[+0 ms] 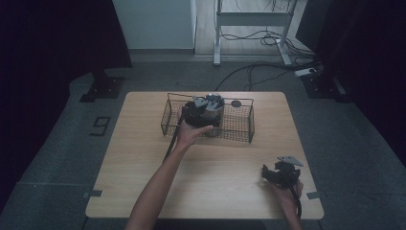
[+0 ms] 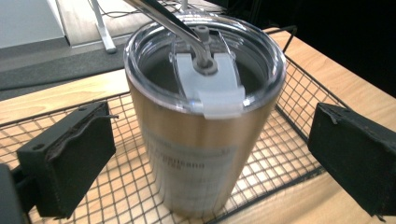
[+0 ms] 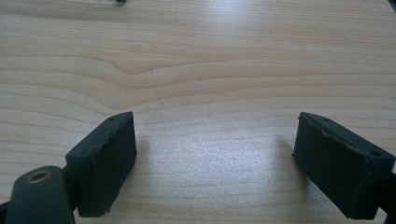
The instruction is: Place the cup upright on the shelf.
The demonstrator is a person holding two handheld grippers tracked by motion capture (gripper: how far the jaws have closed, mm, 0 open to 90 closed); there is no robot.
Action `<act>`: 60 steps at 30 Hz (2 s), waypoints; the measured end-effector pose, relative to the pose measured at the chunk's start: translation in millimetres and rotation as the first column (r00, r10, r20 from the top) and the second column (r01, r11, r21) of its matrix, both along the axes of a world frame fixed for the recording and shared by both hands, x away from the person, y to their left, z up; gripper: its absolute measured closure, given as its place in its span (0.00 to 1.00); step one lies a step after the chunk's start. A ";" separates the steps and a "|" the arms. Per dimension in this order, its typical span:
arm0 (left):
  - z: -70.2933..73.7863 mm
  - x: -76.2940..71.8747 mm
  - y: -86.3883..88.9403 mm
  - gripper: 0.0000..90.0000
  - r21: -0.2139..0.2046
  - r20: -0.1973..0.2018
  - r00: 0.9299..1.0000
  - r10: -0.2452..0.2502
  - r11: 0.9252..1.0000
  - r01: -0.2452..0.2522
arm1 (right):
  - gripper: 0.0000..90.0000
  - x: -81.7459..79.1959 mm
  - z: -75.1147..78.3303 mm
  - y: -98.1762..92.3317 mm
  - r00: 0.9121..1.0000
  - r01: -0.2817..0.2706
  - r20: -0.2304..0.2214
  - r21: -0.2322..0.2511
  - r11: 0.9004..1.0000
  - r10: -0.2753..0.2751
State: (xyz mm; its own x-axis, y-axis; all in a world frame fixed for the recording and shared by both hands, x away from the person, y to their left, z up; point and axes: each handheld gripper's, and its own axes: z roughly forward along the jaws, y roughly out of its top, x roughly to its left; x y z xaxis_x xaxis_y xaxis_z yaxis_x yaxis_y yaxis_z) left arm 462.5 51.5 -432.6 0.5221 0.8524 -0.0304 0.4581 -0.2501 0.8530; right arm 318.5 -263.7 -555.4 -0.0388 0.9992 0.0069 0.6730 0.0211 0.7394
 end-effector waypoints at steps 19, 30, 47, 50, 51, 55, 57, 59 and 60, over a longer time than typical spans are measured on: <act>-4.4 -67.4 47.3 0.06 -0.038 -0.002 0.998 -0.067 0.997 0.067 | 0.14 0.2 0.1 0.2 1.000 0.002 0.000 -0.001 1.000 -0.002; -33.2 -109.0 84.2 0.07 -0.062 -0.030 0.998 -0.054 0.997 0.052 | 0.14 0.0 0.2 0.3 1.000 0.002 -0.001 0.000 1.000 -0.002; -78.7 -155.0 118.2 0.07 -0.004 -0.090 0.995 -0.042 0.999 0.042 | 0.14 0.0 0.2 0.3 1.000 0.002 -0.001 -0.001 1.000 -0.002; -84.4 -156.7 119.9 0.07 -0.002 -0.101 0.994 -0.038 0.999 0.039 | 0.14 0.0 0.2 0.4 1.000 0.002 -0.001 -0.001 1.000 -0.002; -85.8 -156.7 120.0 0.08 0.008 -0.107 0.993 -0.038 0.999 0.039 | 0.14 0.0 0.2 0.4 1.000 0.002 -0.001 -0.001 1.000 -0.002; -89.2 -158.0 122.0 0.09 0.014 -0.116 0.993 -0.032 0.999 0.033 | 0.14 0.0 0.2 0.4 1.000 0.002 -0.001 -0.001 1.000 -0.002; -90.1 -158.7 122.8 0.09 0.012 -0.117 0.993 -0.029 0.999 0.031 | 0.14 0.0 0.2 0.4 1.000 0.002 -0.001 -0.001 1.000 -0.002; -90.9 -159.4 123.7 0.09 0.006 -0.121 0.992 -0.026 1.000 0.027 | 0.14 0.0 0.2 0.4 1.000 0.002 -0.001 -0.001 1.000 -0.002; -91.5 -159.8 124.4 0.09 0.002 -0.123 0.992 -0.024 1.000 0.024 | 0.14 0.0 0.2 0.4 1.000 0.002 -0.001 -0.001 1.000 -0.002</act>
